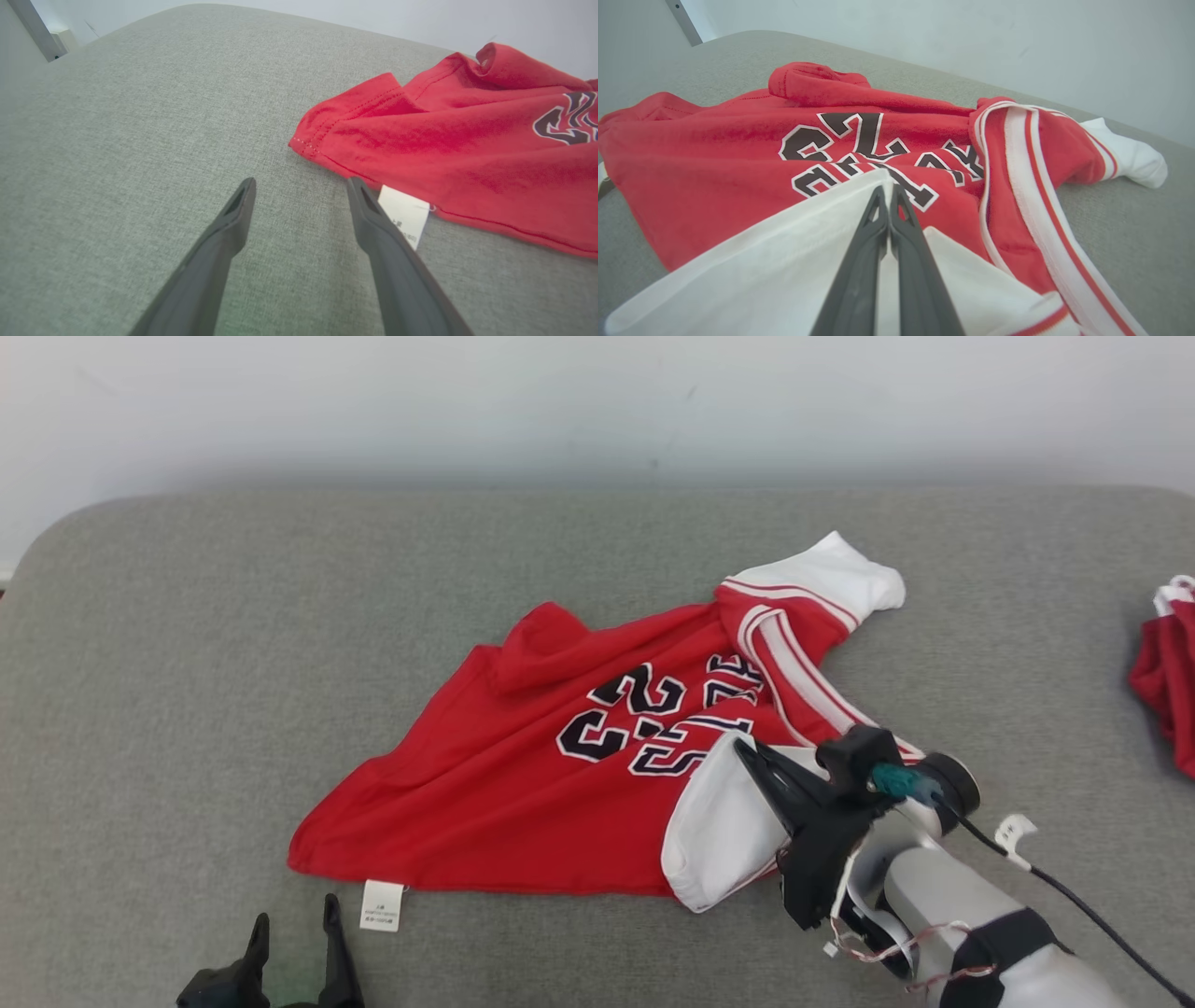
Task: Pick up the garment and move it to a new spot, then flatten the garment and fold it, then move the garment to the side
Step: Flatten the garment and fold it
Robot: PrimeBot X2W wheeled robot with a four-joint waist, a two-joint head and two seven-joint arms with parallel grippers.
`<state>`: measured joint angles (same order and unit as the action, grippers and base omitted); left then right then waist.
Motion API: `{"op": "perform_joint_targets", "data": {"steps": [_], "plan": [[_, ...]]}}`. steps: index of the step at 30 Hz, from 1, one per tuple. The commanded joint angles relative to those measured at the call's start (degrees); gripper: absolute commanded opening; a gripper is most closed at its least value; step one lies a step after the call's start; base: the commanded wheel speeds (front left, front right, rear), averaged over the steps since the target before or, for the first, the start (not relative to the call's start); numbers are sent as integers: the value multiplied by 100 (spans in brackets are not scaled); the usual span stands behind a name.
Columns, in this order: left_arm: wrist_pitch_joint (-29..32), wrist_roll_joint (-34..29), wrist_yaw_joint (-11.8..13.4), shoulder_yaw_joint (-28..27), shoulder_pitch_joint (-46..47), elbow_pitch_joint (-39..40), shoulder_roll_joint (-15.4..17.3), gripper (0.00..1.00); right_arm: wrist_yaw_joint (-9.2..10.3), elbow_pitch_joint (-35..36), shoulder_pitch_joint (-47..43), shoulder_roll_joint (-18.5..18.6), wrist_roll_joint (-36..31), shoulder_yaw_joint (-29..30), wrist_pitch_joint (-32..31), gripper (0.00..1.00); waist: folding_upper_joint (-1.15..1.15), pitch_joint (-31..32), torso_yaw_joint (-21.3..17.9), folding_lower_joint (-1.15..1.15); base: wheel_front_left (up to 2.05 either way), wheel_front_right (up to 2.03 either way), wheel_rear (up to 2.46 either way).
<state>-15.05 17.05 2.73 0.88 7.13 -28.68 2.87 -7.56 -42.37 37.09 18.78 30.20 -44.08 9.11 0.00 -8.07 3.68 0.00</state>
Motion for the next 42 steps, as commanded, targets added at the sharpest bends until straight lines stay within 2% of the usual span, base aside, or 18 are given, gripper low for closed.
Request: {"op": "perform_joint_targets", "data": {"steps": [1, 7, 12, 13, 14, 15, 17, 20, 22, 32, 37, 42], "plan": [[-18, -54, -17, -46, -76, 2, 2, 100, 16, 30, -129, -7, 25, 58, 100, 0, 0, 236, -239, 0, 0, 0, 0], [-18, -123, -107, -193, -280, -21, 2, 100, 16, 451, -903, 96, 88, 349, 367, 0, 0, 576, -718, 0, 0, 0, 0], [-18, -105, -84, -277, -400, -37, 1, 100, 16, 871, -1658, 224, 176, 728, 380, 0, 0, 714, -1069, 0, 0, 0, 0], [-18, -97, -82, -289, -415, -39, 3, 100, 16, 933, -1820, 248, 211, 834, 348, 5, 0, 723, -1121, 0, 0, 0, 0], [-18, -98, -81, -312, -427, -38, 3, 100, 16, 1021, -1963, 255, 263, 955, 345, 43, 0, 731, -1162, 0, 0, 0, 0], [-18, -105, -83, -335, -439, -43, 4, 100, 16, 1106, -2093, 290, 284, 1099, 351, 100, 0, 739, -1196, 0, 0, 0, 0], [-18, -136, -87, -385, -454, -53, 2, 100, 16, 1279, -2321, 334, 301, 1432, 377, 100, 0, 748, -1252, 0, 0, 0, 0], [-18, -207, -54, -466, -461, -36, 3, 100, 16, 1471, -2536, 360, -15, 2004, 457, 100, 0, 743, -1303, 0, 0, 0, 0], [-18, -239, -43, -486, -458, -31, 2, 100, 15, 1512, -2570, 318, -155, 2167, 464, 100, 0, 735, -1300, 0, 0, 0, 0], [-18, -477, -27, -530, -453, 156, 3, 100, 15, 1651, -2272, -380, -1417, 3222, 560, 100, 0, 719, -922, 0, 0, 0, 0], [-18, -641, 23, -488, -565, 431, 2, 100, 16, 1605, -2286, -866, -2007, 3778, 606, 100, 0, 789, -652, 0, 0, 0, 0], [-18, -760, -2, -483, -760, 645, 0, 100, 15, 1444, -2437, -1193, -2281, 4186, 607, 100, 0, 794, -535, 0, 0, 0, 0]]}}
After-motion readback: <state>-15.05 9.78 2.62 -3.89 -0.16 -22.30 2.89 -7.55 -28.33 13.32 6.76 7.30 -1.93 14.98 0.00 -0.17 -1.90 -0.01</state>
